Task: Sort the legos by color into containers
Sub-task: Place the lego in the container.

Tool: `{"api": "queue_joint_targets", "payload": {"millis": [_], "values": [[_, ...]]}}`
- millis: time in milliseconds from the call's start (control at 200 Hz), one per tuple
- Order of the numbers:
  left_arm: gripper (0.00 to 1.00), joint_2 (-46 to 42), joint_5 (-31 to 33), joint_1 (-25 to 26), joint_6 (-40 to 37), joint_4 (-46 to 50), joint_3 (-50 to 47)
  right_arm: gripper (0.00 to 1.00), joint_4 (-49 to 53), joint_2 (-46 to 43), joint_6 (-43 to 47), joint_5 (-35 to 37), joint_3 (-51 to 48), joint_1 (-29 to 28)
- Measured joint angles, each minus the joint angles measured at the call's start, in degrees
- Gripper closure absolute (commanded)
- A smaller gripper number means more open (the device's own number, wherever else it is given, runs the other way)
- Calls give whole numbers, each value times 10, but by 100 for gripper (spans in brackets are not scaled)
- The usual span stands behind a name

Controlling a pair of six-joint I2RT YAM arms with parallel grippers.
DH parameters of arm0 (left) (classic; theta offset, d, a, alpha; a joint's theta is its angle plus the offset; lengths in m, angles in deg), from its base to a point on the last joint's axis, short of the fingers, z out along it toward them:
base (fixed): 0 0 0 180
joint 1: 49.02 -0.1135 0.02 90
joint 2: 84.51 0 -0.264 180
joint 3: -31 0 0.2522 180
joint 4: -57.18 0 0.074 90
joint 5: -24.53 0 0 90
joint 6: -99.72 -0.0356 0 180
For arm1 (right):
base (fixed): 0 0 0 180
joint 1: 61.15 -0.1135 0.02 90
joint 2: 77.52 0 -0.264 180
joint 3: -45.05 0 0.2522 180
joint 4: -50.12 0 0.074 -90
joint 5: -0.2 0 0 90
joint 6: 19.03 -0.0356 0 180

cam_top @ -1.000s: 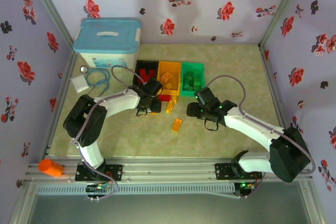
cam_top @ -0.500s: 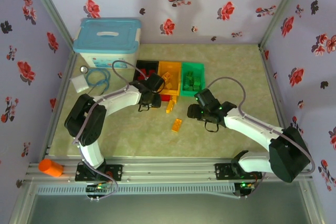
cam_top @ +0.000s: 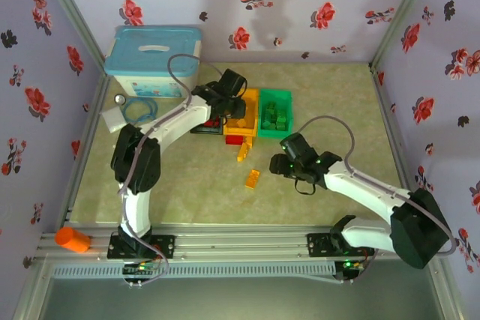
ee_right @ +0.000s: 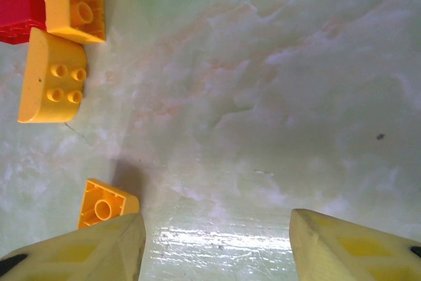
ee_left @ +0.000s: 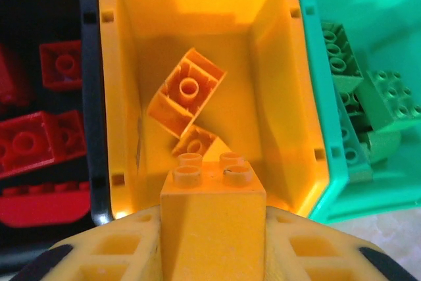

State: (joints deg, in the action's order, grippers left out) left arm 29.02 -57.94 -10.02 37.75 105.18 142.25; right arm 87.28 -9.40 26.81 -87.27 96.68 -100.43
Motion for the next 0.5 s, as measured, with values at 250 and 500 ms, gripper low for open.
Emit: {"api": "queue_joint_targets", "payload": {"millis": [250,500], "values": [[34,80,-2,-15,-24,60,103,36,0,-21,-10,0,-12,-4],[32,13,0,-11,-31,59,40,34,-11,-1,-16,0,-12,-30]]}}
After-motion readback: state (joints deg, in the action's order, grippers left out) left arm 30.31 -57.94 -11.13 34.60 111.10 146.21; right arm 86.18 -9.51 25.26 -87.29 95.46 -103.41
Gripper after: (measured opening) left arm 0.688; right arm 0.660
